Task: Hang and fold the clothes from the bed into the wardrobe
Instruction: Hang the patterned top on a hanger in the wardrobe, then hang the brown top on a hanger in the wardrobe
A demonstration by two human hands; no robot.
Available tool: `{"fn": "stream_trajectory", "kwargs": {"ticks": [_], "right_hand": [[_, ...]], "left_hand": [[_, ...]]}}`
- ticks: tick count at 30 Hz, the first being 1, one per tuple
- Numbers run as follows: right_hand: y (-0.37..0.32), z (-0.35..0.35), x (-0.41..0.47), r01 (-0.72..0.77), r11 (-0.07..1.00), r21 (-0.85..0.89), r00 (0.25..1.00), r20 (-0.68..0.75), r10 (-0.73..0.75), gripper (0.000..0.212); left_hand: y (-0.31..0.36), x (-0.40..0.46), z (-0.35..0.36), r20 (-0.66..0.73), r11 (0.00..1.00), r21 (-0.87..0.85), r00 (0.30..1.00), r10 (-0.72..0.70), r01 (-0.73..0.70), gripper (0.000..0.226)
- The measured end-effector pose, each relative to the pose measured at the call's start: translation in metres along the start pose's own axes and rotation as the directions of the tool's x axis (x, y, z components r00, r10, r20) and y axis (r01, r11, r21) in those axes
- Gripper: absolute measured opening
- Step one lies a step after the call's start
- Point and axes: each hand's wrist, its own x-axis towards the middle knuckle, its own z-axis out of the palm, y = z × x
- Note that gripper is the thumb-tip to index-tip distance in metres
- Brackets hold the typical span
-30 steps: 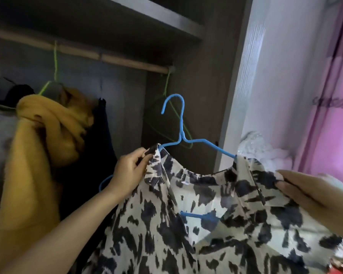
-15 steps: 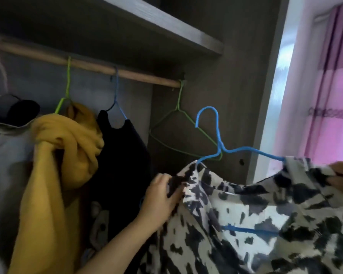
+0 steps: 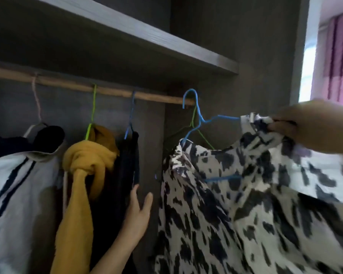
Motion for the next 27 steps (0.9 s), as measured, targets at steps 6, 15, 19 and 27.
{"fn": "stream_trajectory", "kwargs": {"ticks": [6,15,19,27], "right_hand": [[-0.09,0.023,0.096,-0.081,0.979,0.185,0.981,0.187,0.046,0.022],[-0.163,0.055,0.087,-0.035,0.953,0.302,0.87,0.478,-0.119,0.025],[-0.157,0.073,0.071,-0.096,0.919,0.383,0.863,0.491,-0.115,0.022],[-0.068,0.065,-0.01,-0.046,0.831,0.554,0.999,0.032,0.034,0.035]], "left_hand": [[0.001,0.009,-0.019,0.105,0.994,-0.092,0.993,-0.046,0.055,0.062],[-0.007,0.002,-0.031,0.031,0.991,-0.058,0.992,0.121,-0.119,0.058],[-0.004,-0.007,-0.027,0.028,0.979,-0.023,0.978,0.205,-0.204,0.059],[0.064,-0.075,0.015,-0.035,0.739,0.132,0.742,0.669,-0.66,0.054]]}}
